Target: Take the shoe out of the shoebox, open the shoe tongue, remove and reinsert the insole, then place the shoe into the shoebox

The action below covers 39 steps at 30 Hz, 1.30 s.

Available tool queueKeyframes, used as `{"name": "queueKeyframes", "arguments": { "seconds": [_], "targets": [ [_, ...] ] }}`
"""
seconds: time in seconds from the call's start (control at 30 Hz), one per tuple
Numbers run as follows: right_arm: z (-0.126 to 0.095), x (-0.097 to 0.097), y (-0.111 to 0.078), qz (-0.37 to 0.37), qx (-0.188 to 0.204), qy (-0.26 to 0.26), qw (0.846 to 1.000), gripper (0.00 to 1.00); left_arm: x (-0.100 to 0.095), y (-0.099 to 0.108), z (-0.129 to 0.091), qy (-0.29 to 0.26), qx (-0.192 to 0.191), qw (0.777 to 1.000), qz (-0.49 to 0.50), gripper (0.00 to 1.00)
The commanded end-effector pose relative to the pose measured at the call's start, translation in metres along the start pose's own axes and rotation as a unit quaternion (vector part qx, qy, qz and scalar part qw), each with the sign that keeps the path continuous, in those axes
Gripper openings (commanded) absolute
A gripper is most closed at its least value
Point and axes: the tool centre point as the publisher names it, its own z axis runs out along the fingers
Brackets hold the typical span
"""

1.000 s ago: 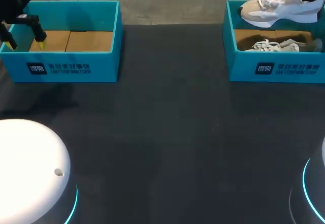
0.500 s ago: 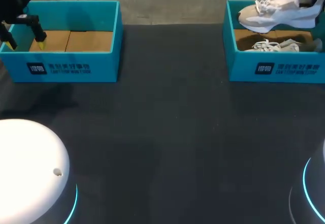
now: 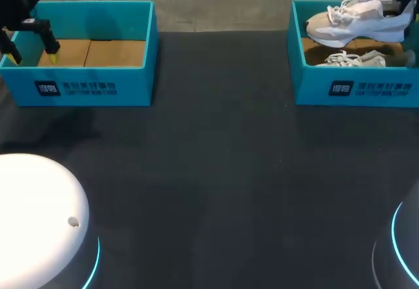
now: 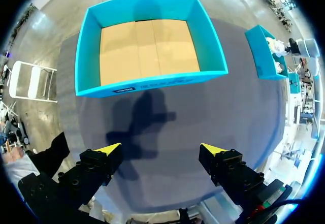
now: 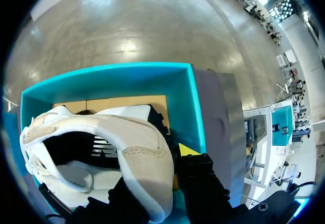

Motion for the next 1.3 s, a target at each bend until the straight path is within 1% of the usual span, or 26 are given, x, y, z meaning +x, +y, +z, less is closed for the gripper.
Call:
{"name": "queueKeyframes", "arguments": {
  "seconds": [0.03, 0.3, 0.97, 1.3],
  "targets": [
    [0.004, 0.000, 0.001, 0.001, 0.001, -0.002, 1.000, 0.00, 0.000, 0.001, 0.000, -0.001, 0.001, 1.000, 0.000, 1.00],
    [0.012, 0.000, 0.000, 0.001, 0.006, -0.005, 1.000, 0.00, 0.000, 0.001, 0.000, -0.001, 0.001, 1.000, 0.000, 1.00],
    [0.022, 0.013, 0.002, 0.007, 0.013, -0.005, 1.000, 0.00, 0.000, 0.001, 0.000, -0.001, 0.001, 1.000, 0.000, 1.00],
    [0.035, 0.012, 0.005, 0.012, 0.018, -0.004, 1.000, 0.00, 0.000, 0.001, 0.000, -0.001, 0.001, 1.000, 0.000, 1.00]
  ]
}}
